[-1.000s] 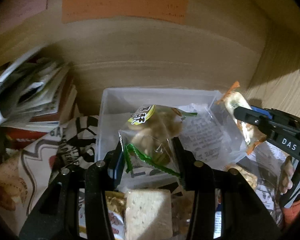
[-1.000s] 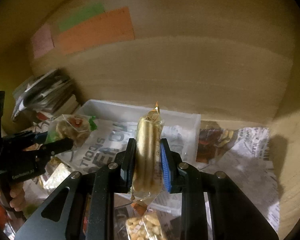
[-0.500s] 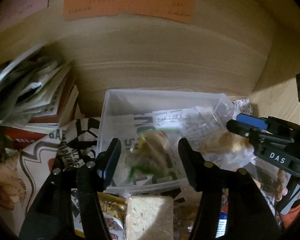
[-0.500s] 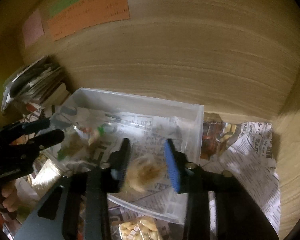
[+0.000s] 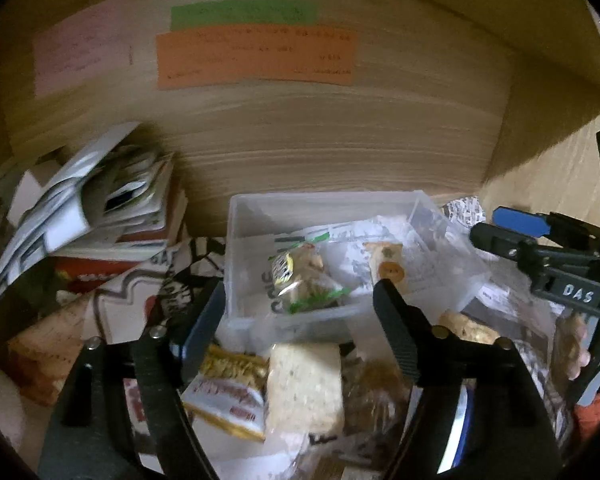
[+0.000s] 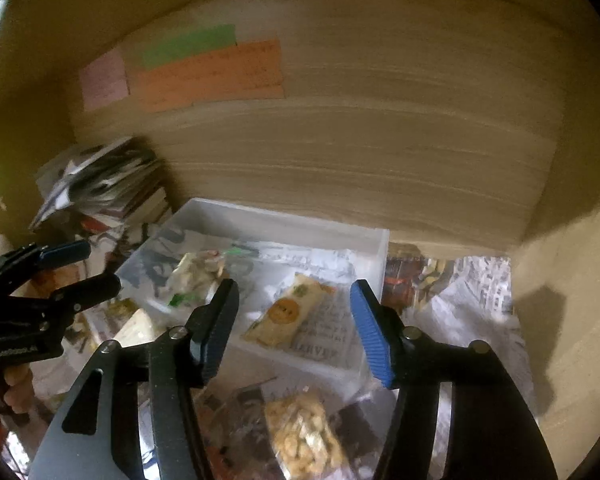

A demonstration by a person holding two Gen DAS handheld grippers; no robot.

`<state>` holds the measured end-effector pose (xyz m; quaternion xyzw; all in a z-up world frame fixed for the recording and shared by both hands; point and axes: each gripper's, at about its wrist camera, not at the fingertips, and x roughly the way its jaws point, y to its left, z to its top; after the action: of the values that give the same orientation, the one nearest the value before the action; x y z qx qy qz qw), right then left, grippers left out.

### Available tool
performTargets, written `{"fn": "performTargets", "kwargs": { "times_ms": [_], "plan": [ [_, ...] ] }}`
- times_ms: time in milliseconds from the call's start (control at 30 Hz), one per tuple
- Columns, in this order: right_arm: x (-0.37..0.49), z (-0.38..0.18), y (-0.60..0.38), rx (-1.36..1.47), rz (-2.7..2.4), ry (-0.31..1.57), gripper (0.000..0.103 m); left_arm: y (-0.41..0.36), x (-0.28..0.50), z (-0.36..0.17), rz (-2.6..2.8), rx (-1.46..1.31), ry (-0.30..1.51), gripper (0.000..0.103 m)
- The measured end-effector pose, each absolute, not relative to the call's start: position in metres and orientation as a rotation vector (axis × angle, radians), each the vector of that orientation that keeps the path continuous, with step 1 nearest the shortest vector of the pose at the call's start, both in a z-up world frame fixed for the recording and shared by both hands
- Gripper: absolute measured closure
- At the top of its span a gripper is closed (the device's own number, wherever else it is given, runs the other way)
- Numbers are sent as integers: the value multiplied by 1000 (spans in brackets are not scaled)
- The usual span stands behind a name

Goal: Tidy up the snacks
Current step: 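Drop the small bag into the clear box with the left tool while the right tool drops the bar in, then grasp the green jelly cup with the left tool while the right tool grasps the purple coconut roll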

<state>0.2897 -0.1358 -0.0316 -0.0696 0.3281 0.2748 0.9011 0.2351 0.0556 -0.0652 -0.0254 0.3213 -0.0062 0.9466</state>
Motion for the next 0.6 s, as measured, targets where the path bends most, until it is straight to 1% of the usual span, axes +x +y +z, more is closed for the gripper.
{"fn": "performTargets", "kwargs": {
  "times_ms": [200, 333, 500, 567, 600],
  "plan": [
    [258, -34, -143, -134, 585, 683, 47, 63, 207, -74, 8, -52, 680, 25],
    [235, -40, -141, -141, 603, 681, 36, 68, 190, -85, 17, -65, 706, 25],
    [213, -51, -136, -140, 645, 707, 33, 70, 168, -103, 21, -74, 743, 25],
    [208, -57, -133, -138, 664, 725, 29, 71, 160, -111, 17, -86, 761, 25],
    [205, -61, -132, -141, 666, 733, 29, 71, 157, -115, 16, -92, 772, 25]
  ]
}}
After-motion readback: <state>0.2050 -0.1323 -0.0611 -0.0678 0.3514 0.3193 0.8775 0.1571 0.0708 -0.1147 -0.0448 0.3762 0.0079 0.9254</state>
